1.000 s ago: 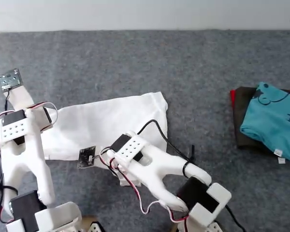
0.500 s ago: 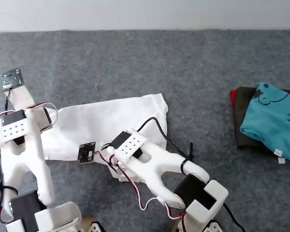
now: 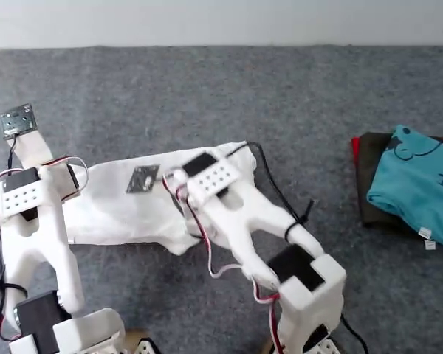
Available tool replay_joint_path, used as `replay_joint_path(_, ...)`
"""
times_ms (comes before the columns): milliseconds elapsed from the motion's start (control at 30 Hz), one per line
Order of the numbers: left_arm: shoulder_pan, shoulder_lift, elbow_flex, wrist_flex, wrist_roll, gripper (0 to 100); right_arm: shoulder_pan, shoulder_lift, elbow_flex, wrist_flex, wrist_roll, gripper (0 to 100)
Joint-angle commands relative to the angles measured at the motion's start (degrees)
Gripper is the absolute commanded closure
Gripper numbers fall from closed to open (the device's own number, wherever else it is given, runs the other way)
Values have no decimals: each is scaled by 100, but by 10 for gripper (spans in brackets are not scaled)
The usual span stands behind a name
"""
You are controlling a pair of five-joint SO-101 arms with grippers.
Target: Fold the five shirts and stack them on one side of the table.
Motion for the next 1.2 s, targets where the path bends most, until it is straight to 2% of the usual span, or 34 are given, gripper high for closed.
replay_joint_path(0, 44, -35, -180, -70, -62, 987, 224, 673, -1960, 822, 229, 991)
replay_joint_path(233, 44, -9, -154, -70, -62, 987, 198, 2853, -5204, 1886, 1266, 991)
replay_joint_path(467, 44, -9, -145, -35, -70, 987, 207, 3776, -6532, 1895, 1591, 974)
replay_joint_path(633, 44, -26, -136, -35, -211, 987, 312, 3785, -6576, 1886, 985, 768)
replay_joint_path(667, 44, -35, -136, -35, -211, 987, 374, 3785, -6681, 1877, 897, 767)
replay_joint_path(967, 35, -44, -136, -26, -220, 987, 813, 3653, -7631, 1921, -343, 947)
replay_joint_path(1000, 35, -44, -136, -26, -220, 987, 804, 3503, -7490, 1921, -352, 992)
replay_joint_path(1167, 9, -44, -180, 132, -229, 987, 479, 2141, -5653, 1912, -220, 989)
